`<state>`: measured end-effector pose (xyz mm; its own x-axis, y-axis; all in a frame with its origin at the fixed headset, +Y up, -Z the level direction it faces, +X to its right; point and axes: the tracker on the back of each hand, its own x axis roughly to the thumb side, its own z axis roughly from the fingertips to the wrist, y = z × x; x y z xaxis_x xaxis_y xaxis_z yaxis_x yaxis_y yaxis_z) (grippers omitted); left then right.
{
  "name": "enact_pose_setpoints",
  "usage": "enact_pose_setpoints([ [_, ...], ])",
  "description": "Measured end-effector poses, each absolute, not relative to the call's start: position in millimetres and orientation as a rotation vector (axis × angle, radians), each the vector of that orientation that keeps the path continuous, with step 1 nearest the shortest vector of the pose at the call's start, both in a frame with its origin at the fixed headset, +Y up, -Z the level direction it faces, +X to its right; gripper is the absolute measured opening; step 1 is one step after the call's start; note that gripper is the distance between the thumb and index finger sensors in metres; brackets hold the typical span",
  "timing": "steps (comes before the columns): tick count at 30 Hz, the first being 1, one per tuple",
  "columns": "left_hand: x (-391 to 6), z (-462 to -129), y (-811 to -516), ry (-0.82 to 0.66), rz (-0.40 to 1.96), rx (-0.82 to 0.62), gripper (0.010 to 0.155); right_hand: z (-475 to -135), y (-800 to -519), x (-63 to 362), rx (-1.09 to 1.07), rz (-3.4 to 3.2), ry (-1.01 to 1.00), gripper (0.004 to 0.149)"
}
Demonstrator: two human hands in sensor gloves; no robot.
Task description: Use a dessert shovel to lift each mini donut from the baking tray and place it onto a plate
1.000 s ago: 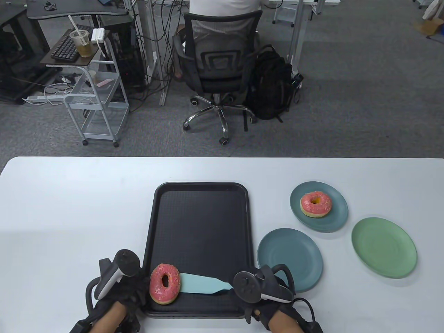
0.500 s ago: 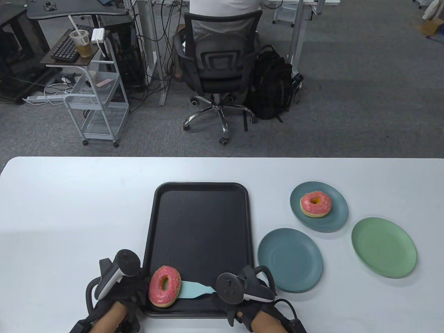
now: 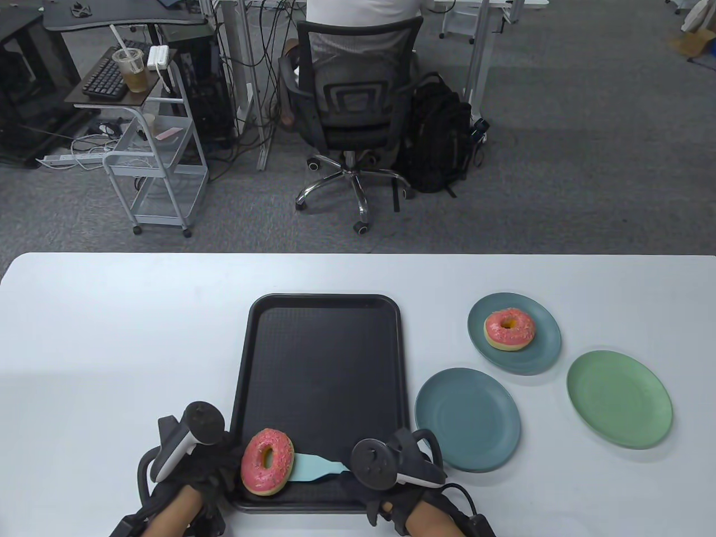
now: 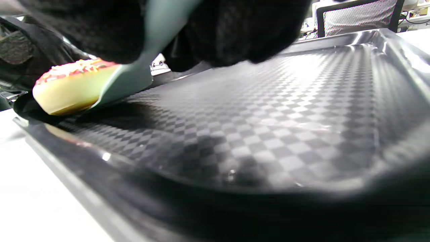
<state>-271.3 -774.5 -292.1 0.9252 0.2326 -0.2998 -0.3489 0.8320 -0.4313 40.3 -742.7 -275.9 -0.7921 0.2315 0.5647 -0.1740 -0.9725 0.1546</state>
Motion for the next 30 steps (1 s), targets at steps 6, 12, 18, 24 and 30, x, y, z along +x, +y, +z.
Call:
enact_pose_setpoints([
  [6,-272,-292,-775,0.239,0.315,-0.503,0.054,-278,-733,58,0.821,2.775,0.102,0.053],
  [12,-272,-292,-775,0.238,0.319,-0.505,0.054,-279,-718,103,0.664,2.779,0.043,0.053],
  [18,-272,-292,-775,0.238,0.320,-0.505,0.054,-278,-706,163,0.465,2.805,-0.022,0.053],
  [24,-273,-293,-774,0.239,0.325,-0.509,0.054,-271,-705,221,0.246,2.797,-0.061,0.053],
  [30,-273,-293,-774,0.238,0.329,-0.509,0.054,-261,-708,266,0.057,2.783,-0.072,0.053],
])
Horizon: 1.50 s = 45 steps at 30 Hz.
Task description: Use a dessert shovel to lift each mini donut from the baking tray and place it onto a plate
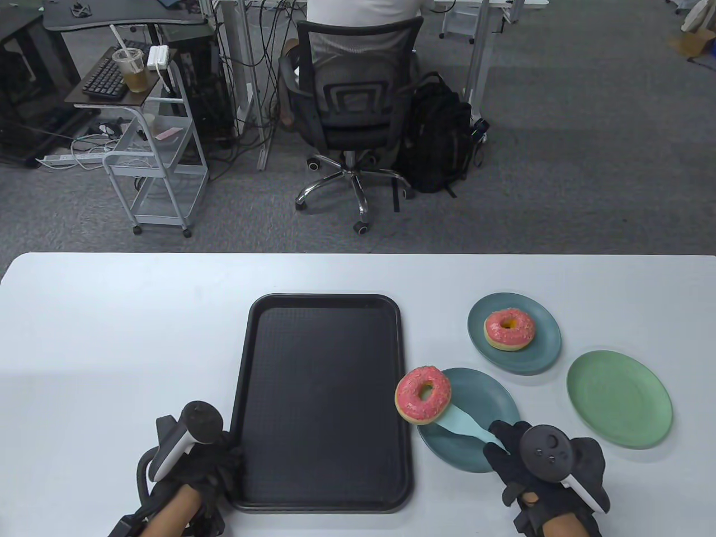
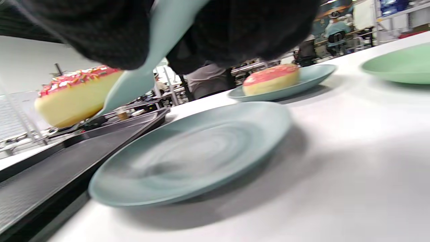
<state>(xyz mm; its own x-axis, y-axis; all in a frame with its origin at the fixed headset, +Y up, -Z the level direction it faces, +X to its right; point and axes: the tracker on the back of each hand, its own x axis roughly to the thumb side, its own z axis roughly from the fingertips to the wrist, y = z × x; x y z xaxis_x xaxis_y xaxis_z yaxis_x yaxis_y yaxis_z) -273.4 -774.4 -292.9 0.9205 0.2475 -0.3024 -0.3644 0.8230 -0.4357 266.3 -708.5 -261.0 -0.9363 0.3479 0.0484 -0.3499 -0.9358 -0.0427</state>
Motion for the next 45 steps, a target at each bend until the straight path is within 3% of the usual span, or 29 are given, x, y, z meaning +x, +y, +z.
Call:
enact_pose_setpoints([
  [8,-274,-293,-774,0.238,0.331,-0.511,0.054,-251,-712,306,-0.127,2.787,-0.069,0.053],
  [20,-274,-293,-774,0.237,0.333,-0.513,0.054,-254,-719,289,-0.055,2.892,-0.010,0.053],
  [45,-274,-293,-775,0.237,0.328,-0.510,0.054,-246,-709,294,-0.365,3.042,-0.310,0.052],
])
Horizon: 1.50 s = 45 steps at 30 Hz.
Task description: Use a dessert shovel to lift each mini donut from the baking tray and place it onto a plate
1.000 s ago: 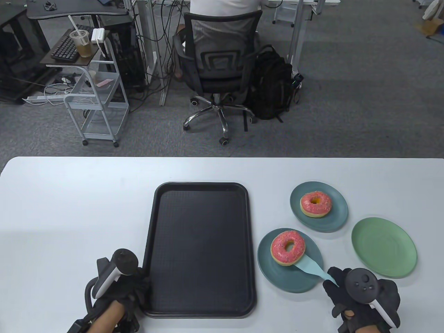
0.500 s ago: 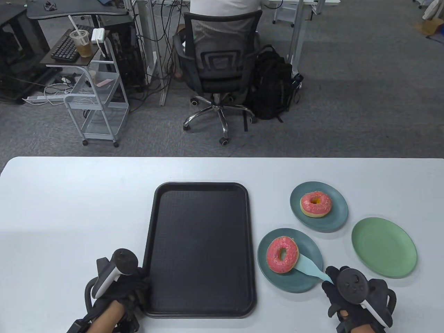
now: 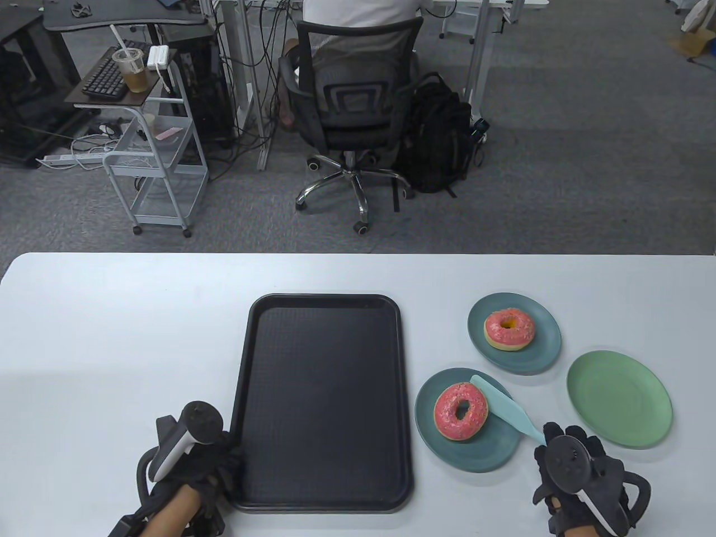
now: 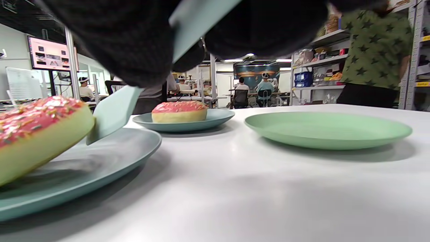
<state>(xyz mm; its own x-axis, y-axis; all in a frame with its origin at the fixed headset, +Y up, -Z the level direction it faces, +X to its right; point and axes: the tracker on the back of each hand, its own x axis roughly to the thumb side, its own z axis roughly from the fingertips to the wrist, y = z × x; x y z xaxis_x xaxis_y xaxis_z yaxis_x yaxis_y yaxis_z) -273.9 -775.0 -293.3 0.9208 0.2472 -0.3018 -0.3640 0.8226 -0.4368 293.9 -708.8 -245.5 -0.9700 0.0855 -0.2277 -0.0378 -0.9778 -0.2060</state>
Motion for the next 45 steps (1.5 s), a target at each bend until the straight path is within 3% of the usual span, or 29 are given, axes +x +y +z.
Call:
enact_pose_setpoints([
  [20,-274,-293,-776,0.239,0.327,-0.506,0.054,-246,-702,326,-0.556,2.771,-0.403,0.055],
  [33,-276,-293,-776,0.238,0.345,-0.514,0.054,-270,-697,382,-0.927,2.544,-0.523,0.058],
  [45,-276,-293,-777,0.238,0.351,-0.514,0.054,-304,-714,409,-1.127,2.566,-0.421,0.055],
])
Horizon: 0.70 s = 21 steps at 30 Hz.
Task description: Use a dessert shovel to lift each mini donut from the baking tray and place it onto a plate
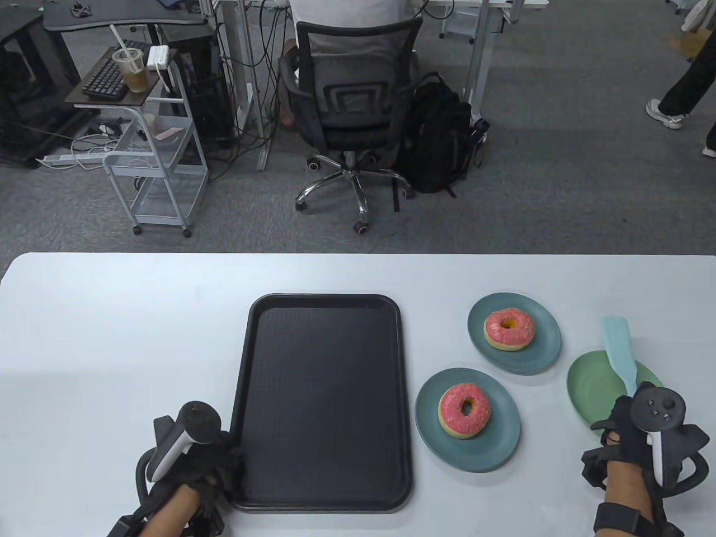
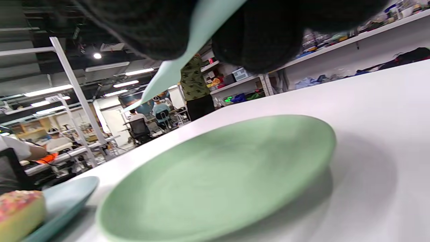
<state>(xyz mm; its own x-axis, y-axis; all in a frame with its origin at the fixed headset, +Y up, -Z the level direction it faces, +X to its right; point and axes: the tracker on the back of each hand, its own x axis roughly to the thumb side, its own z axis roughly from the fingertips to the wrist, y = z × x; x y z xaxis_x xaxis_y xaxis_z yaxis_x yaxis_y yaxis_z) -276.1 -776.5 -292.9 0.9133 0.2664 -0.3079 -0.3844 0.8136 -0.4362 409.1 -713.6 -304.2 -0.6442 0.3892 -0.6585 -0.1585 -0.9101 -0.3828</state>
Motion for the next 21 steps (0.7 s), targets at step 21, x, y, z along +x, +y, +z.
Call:
enact_pose_setpoints([
  [21,-277,-293,-777,0.236,0.356,-0.517,0.054,-324,-756,413,-1.187,2.640,-0.217,0.055],
])
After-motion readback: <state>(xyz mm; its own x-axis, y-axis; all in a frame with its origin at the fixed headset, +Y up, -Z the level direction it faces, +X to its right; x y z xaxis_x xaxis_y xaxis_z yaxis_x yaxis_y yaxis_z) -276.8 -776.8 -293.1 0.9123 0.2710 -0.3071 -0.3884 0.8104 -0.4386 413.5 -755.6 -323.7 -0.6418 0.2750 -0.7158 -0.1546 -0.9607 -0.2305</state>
